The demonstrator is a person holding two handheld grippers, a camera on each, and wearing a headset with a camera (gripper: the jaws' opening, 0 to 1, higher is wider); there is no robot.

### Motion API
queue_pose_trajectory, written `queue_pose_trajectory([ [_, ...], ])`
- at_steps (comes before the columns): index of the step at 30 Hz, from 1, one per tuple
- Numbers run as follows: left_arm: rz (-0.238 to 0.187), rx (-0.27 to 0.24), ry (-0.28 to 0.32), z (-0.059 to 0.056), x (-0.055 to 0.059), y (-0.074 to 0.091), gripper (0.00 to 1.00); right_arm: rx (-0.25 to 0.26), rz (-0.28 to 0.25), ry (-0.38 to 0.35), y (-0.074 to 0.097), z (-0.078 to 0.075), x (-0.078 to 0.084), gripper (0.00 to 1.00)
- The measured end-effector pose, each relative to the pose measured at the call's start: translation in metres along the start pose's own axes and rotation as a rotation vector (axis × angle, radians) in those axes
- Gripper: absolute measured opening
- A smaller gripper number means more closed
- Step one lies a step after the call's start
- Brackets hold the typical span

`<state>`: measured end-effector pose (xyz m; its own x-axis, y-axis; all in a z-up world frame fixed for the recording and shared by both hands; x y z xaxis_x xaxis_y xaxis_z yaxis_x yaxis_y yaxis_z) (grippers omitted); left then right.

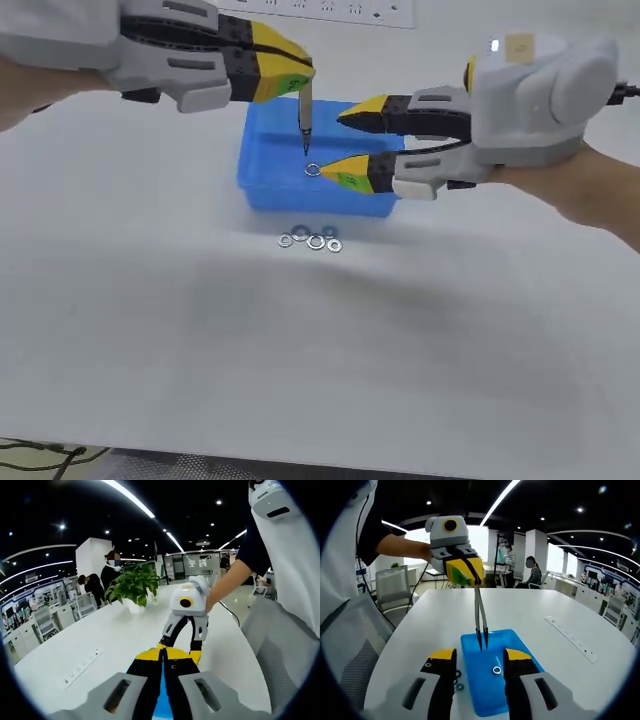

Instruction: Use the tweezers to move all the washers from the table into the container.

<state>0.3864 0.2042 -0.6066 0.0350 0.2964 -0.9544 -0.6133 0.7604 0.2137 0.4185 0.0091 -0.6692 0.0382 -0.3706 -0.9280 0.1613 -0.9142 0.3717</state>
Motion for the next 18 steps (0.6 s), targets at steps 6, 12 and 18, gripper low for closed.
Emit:
queue_pose_trajectory([
  [6,-0.012,-0.036,0.021,0.003,0.004,-0.003,0.04,0.038,-0.031,0.006,0.008,0.018,-0.005,0.52],
  [12,-0.019,-0.048,0.033,0.006,0.002,-0.008,0.04,0.080,-0.063,0.002,0.016,0.038,-0.008,0.70],
  [18,-0.016,-0.046,0.045,-0.035,-0.008,0.035,0.04,0.173,0.029,-0.060,0.023,0.056,0.007,1.00],
])
Point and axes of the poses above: the centre of the closed fingertips' face, and the gripper's own axes: y roughly backward along the fingers, z roughly to its left, x roughly out of its underside, the point moved 10 cm from there along y, roughly backward along the fingers, and after that the axes turned 12 degrees about -x, right-handed, at the moved point
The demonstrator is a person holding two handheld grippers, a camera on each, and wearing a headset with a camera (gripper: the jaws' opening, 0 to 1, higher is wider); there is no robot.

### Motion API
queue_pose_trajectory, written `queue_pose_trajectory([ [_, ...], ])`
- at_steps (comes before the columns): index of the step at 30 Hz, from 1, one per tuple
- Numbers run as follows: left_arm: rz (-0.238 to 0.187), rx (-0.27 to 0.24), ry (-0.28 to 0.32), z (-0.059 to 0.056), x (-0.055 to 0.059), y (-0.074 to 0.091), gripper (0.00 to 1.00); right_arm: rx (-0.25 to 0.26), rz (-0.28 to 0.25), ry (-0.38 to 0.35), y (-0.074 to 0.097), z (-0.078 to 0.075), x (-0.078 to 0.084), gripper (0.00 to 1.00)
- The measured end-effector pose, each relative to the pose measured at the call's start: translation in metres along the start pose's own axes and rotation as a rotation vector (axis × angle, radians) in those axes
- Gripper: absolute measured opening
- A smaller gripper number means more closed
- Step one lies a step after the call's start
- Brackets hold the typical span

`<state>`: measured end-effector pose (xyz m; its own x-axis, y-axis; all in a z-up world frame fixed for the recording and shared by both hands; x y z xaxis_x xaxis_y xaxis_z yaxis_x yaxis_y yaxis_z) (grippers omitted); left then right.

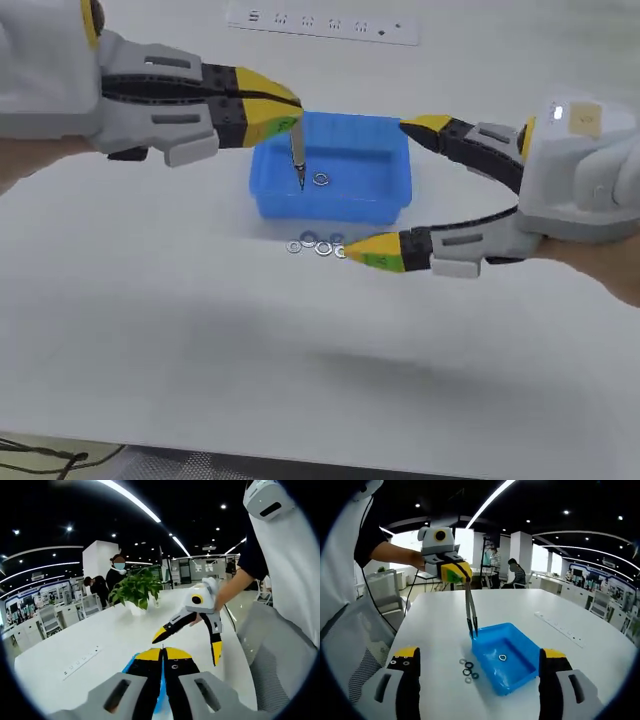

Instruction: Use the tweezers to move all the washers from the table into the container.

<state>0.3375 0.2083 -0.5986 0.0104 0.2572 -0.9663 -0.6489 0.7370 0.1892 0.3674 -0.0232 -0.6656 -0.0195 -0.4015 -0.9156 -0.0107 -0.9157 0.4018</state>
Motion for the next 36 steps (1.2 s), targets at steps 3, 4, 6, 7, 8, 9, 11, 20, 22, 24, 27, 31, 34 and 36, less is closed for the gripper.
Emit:
queue_pose_trajectory([
  [3,0.015,0.009,0.004,-0.008,0.001,0.000,0.04,0.018,0.023,-0.039,0.006,0.003,0.011,1.00],
  [4,0.019,0.011,0.001,-0.010,0.001,0.000,0.04,0.015,0.022,-0.040,0.008,0.005,0.014,1.00],
  [6,0.024,0.014,0.006,-0.014,0.002,0.000,0.04,0.014,0.029,-0.070,0.012,0.009,0.020,1.00],
  [7,0.020,0.017,0.014,-0.017,0.002,0.000,0.04,0.004,0.018,-0.086,0.014,0.012,0.023,1.00],
  [8,0.020,0.017,0.018,-0.018,0.003,0.001,0.04,-0.013,-0.002,-0.097,0.015,0.015,0.023,1.00],
  [9,0.019,0.018,0.022,-0.021,0.005,0.002,0.04,-0.029,-0.020,-0.118,0.015,0.020,0.025,1.00],
  [11,0.023,0.015,0.028,-0.024,0.008,0.002,0.04,-0.045,-0.013,-0.125,0.015,0.024,0.028,1.00],
  [20,0.044,0.020,0.066,-0.038,0.031,0.003,0.04,-0.067,-0.008,-0.162,0.011,0.034,0.037,1.00],
  [22,0.046,0.025,0.049,-0.038,0.033,0.003,0.04,-0.067,-0.012,-0.166,0.010,0.034,0.039,1.00],
  [24,0.043,0.027,0.045,-0.036,0.034,0.002,0.04,-0.071,-0.015,-0.182,0.008,0.035,0.040,1.00],
  [27,0.039,0.027,0.042,-0.033,0.036,0.000,0.04,-0.074,-0.017,-0.190,0.006,0.036,0.042,1.00],
  [31,0.046,0.033,0.042,-0.032,0.040,-0.003,0.04,-0.073,-0.017,-0.198,0.004,0.036,0.044,1.00],
  [34,0.050,0.036,0.043,-0.033,0.045,-0.005,0.04,-0.074,0.001,-0.189,0.004,0.036,0.047,1.00],
  [36,0.056,0.041,0.039,-0.035,0.047,-0.005,0.04,-0.078,0.006,-0.194,0.004,0.036,0.049,1.00],
])
Point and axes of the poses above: the centre of the closed fingertips' face, and the gripper's own axes: y roughly backward along the fingers, z roughly to its left, x roughly out of its underside, the point moved 10 cm from there along y, roughly backward along the fingers, and after that the axes turned 12 degrees about -x, right-handed, at the moved point
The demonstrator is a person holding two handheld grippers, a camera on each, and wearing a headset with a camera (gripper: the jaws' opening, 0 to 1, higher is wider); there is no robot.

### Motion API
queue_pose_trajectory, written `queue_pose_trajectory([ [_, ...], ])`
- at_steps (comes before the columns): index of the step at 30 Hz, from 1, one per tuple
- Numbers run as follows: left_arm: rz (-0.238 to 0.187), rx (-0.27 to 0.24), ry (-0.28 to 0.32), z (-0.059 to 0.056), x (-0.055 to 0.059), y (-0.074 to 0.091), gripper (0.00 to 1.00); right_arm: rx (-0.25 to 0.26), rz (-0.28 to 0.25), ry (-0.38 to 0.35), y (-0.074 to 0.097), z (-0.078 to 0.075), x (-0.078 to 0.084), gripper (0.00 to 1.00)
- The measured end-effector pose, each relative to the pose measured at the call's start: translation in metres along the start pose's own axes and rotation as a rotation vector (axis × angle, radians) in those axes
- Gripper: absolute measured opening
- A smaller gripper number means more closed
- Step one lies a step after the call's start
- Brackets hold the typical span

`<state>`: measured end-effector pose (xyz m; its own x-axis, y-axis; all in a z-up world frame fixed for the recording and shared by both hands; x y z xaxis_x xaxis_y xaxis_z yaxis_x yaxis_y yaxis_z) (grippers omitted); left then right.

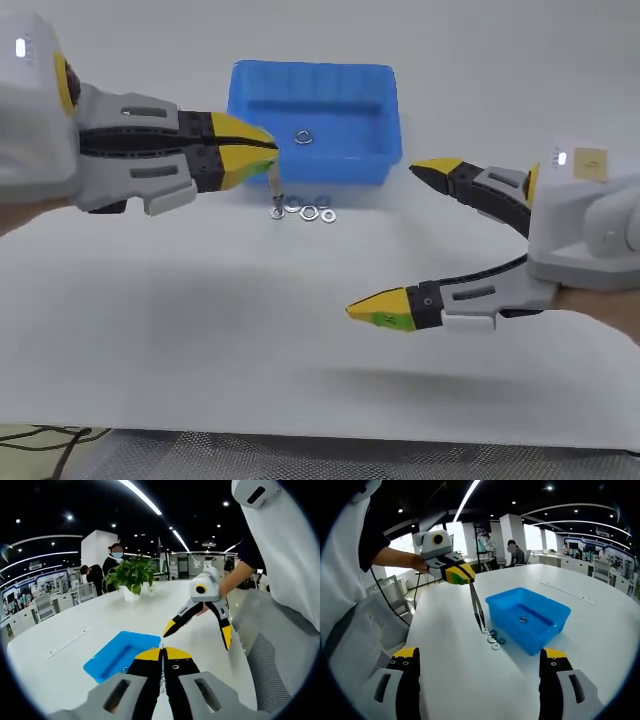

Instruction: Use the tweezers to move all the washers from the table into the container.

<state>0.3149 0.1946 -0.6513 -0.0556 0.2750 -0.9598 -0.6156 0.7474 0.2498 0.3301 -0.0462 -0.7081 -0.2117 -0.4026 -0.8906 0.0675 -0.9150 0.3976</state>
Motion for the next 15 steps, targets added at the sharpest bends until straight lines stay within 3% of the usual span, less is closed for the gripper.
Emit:
queue_pose_trajectory([
  [9,0.012,0.008,-0.005,-0.002,0.007,0.000,0.04,-0.002,-0.010,-0.015,0.000,-0.002,0.001,1.00],
  [15,0.013,0.014,0.001,0.000,0.007,0.000,0.04,-0.041,-0.008,-0.024,-0.011,0.003,0.001,0.98],
])
Point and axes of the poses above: the centre of the closed fingertips' face, and the gripper's own axes: y roughly backward along the fingers, z roughly to its left, x roughly out of its underside, the point moved 10 cm from there along y, roughly backward along the fingers, and after that the axes turned 12 degrees about -x, right-handed, at the moved point
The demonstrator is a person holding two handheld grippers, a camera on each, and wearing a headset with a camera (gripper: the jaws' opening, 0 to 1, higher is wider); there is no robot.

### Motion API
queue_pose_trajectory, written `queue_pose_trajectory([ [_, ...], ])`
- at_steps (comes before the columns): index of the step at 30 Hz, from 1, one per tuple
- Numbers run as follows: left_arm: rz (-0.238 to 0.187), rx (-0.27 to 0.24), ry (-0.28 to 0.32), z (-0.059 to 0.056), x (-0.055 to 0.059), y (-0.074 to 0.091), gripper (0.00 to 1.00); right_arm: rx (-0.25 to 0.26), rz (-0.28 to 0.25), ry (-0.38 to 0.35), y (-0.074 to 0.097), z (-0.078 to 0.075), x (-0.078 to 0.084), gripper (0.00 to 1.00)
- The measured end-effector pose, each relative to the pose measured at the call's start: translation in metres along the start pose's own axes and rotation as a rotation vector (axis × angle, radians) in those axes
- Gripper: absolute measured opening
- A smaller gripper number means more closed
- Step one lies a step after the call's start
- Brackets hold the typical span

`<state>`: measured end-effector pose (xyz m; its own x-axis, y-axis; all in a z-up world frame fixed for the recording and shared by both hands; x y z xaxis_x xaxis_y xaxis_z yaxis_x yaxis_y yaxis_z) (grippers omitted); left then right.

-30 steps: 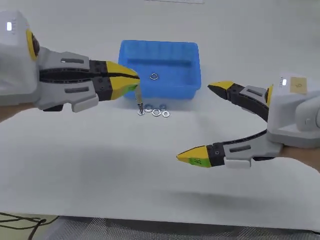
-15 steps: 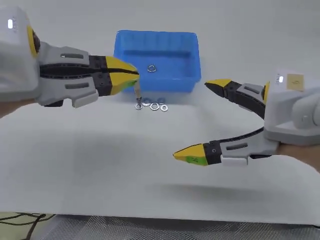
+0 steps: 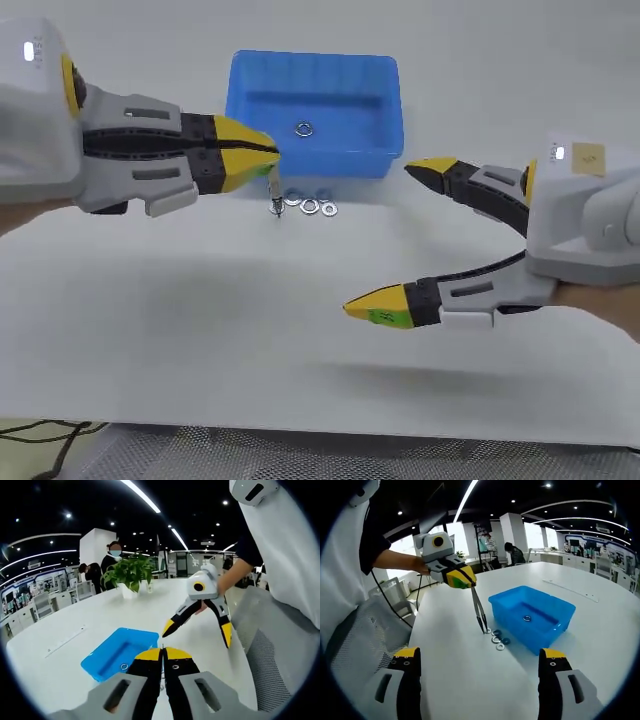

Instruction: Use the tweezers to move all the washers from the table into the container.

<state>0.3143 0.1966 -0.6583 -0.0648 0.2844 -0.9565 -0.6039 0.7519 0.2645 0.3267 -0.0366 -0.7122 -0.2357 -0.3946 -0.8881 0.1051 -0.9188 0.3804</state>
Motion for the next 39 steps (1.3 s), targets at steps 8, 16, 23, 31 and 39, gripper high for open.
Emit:
queue_pose_trajectory([
  [8,0.031,0.049,-0.024,0.003,-0.002,-0.002,0.04,-0.171,0.034,0.036,-0.028,0.004,-0.007,0.74],
  [16,0.044,0.065,-0.022,0.005,-0.002,-0.005,0.04,-0.200,0.006,0.058,-0.054,-0.014,-0.028,0.60],
  [23,0.052,0.082,-0.005,0.009,0.001,0.000,0.04,-0.227,0.076,0.117,-0.076,-0.031,-0.033,0.38],
  [31,0.068,0.081,0.000,0.012,0.000,0.001,0.04,-0.243,0.074,0.185,-0.079,-0.040,-0.042,0.22],
  [39,0.071,0.087,0.002,0.011,0.000,0.001,0.04,-0.301,0.099,0.219,-0.079,-0.045,-0.048,0.14],
])
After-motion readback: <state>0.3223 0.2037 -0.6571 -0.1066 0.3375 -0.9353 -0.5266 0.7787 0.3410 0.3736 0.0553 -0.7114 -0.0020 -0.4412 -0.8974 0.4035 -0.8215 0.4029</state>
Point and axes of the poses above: the centre of the closed fingertips' face, and the gripper's own axes: y roughly backward along the fingers, z roughly to its left, x roughly out of its underside, the point moved 10 cm from there along y, roughly backward along the fingers, and after that the axes turned 12 degrees about -x, right-handed, at the moved point
